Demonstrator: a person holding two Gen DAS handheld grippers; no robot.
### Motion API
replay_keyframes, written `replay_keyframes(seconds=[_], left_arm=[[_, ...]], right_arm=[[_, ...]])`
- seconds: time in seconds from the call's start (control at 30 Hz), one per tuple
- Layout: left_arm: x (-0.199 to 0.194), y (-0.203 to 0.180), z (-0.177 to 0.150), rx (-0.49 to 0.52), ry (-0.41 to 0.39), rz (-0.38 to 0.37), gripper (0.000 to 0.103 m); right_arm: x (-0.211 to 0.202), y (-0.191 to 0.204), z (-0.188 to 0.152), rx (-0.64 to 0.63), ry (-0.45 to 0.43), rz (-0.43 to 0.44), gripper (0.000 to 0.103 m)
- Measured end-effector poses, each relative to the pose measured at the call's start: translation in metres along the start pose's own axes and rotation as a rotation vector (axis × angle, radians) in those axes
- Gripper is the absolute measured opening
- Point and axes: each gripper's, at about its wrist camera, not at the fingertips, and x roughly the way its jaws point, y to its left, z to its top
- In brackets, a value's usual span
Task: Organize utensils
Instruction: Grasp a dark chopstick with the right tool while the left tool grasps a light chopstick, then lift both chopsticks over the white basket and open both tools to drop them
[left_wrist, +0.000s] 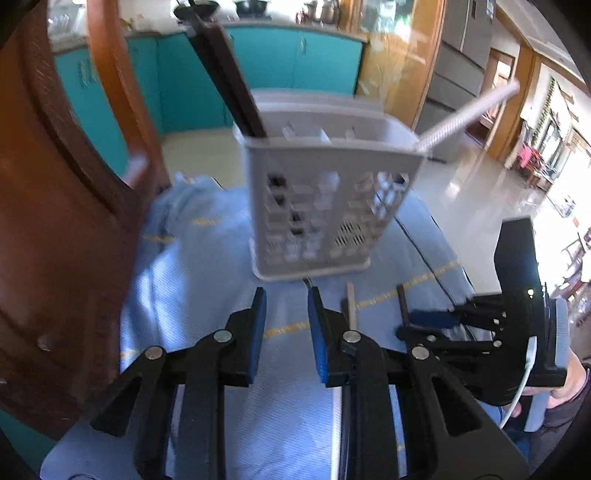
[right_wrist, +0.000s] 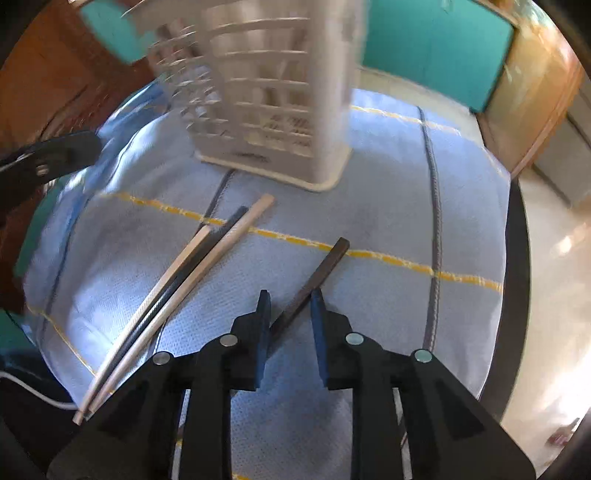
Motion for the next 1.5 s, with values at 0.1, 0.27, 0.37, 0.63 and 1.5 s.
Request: replay_keyframes(seconds=[0.1, 0.27, 0.37, 0.63, 1.5], left_arm=[[0.016, -0.002, -0.005, -0.001, 0.058, -0.036, 0.024], [0.043, -0.01, -0.019, 0.017, 0.159, -0.075, 0.024], [0.051, -0.016, -0.027, 0.034, 0.197, -0.097, 0.024], [0.065, -0.029, -0.038, 0.1, 0.25, -0.061, 0.025], [0.067, -0.015, -0.04, 0.096, 0.268, 0.004, 0.02]], right_arm=[[0.002, 0.013, -0.002, -0.076, -0.004, 0.035, 0.015], [0.002, 0.019, -0.005, -0.123, -0.002, 0.028, 0.015], [0.001, 0.015, -0.005, -0.106, -0.009, 0.016, 0.015], [-0.003, 0.018, -0.002, -0.094, -0.015, 0.005, 0.015], [-0.004, 0.037, -0.014, -0.199, -0.032, -0.112, 0.022]])
